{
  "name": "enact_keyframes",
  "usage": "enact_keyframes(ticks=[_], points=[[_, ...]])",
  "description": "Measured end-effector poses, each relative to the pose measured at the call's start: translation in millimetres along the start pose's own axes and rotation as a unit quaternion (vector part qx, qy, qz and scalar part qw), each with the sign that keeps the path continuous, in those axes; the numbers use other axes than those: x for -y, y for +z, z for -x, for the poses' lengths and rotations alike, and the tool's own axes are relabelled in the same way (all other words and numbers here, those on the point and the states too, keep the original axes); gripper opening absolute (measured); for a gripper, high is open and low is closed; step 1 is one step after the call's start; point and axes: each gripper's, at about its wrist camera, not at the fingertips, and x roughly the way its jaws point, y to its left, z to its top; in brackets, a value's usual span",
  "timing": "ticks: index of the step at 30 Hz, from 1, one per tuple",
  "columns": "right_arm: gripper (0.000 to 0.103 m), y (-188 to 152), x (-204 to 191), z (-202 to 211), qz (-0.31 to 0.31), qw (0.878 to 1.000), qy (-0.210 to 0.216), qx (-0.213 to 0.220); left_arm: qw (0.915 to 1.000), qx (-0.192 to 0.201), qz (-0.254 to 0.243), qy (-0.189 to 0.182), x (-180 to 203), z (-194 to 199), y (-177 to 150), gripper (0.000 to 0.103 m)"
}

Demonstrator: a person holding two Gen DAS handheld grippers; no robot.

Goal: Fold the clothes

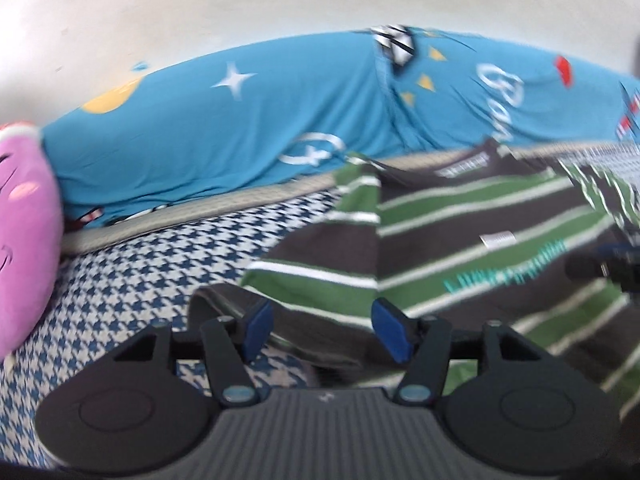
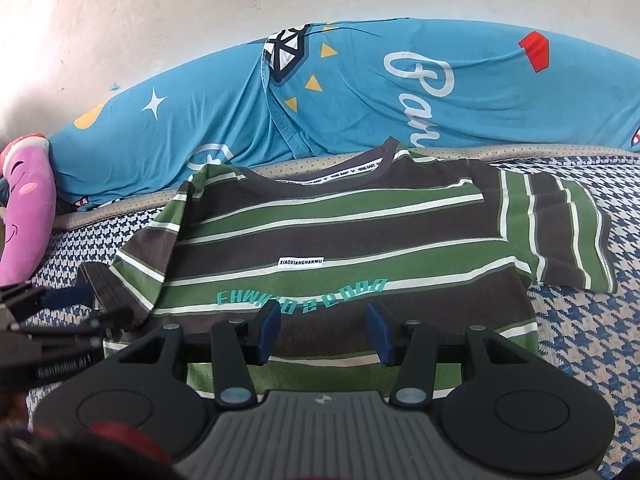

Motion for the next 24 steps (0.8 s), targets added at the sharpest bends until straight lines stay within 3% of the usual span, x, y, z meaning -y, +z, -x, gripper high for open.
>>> enact_keyframes(ticks=[4, 12, 21, 24], points=[[0.048, 0, 0, 0, 0.002, 1.0, 0.002, 0.0, 0.9993, -0.009, -0.036, -0.01, 8, 0, -8, 0.063], [0.048, -1, -4, -2, 0.008, 1.0, 0.002, 0.0, 0.9965, -0.021, -0.075, 0.03, 10, -13, -20, 0.063], [0.048, -2, -6, -3, 0.013, 1.0, 0.002, 0.004, 0.9937, 0.007, -0.091, 0.065, 15, -15, -17, 0.063], [0.048, -2, -7, -4, 0.013, 1.0, 0.003, 0.003, 0.9933, 0.013, -0.089, 0.073, 15, -16, -16, 0.056]])
